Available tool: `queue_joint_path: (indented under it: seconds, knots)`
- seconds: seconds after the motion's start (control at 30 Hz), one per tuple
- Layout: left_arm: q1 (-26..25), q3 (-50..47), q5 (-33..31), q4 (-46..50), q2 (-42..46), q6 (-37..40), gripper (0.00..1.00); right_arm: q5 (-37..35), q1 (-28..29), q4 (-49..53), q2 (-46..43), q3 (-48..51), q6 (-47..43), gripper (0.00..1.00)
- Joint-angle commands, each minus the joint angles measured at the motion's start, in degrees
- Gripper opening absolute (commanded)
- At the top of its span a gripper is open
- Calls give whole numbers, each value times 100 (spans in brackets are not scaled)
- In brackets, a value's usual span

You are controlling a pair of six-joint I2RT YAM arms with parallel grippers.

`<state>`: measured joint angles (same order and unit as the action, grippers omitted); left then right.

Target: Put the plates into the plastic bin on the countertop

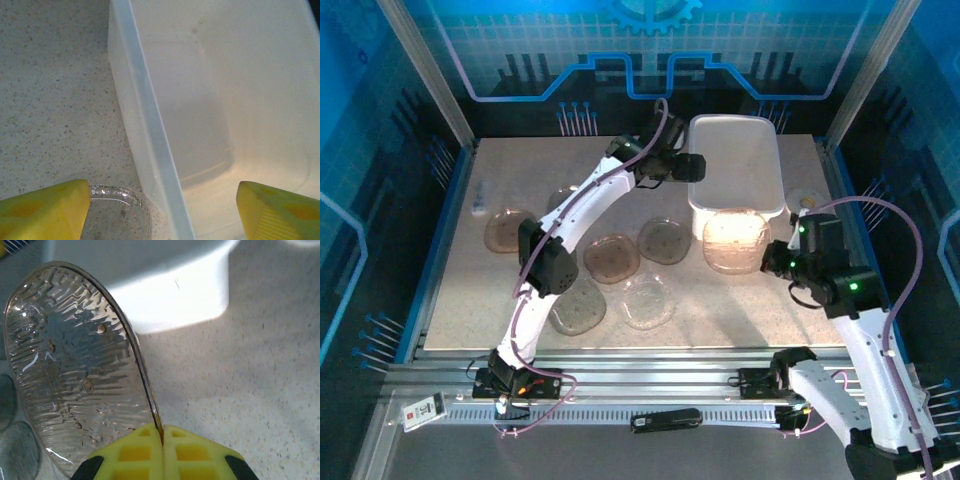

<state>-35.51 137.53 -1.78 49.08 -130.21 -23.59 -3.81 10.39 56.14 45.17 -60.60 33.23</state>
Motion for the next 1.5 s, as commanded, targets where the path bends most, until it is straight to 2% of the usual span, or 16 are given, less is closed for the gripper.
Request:
queue_joint_path:
  seconds: [0.0, 0.13, 0.27, 0.47, 0.9, 1.47]
  knots:
    - [-47, 212, -111, 197, -121, 88, 78, -221, -149, 86, 126, -466, -126, 0]
    - [-103, 212, -123, 242, -244, 18, 76, -3, -638, -307, 463, -876, -309, 0]
    - [-201, 209, -196, 293, -354, -41, 73, 614, -1308, -841, 1065, -1211, -394, 0]
    - [-307, 204, -313, 441, -435, -215, 64, 983, -1680, -1445, 2108, -1725, -360, 0]
    - [-592, 168, -481, 944, -411, -770, 45, 1235, -1751, -2136, 3770, -2539, -270, 0]
    - [-904, -858, -281, 972, 306, -1214, 37, 1180, -1592, -2028, 4465, -2881, -554, 0]
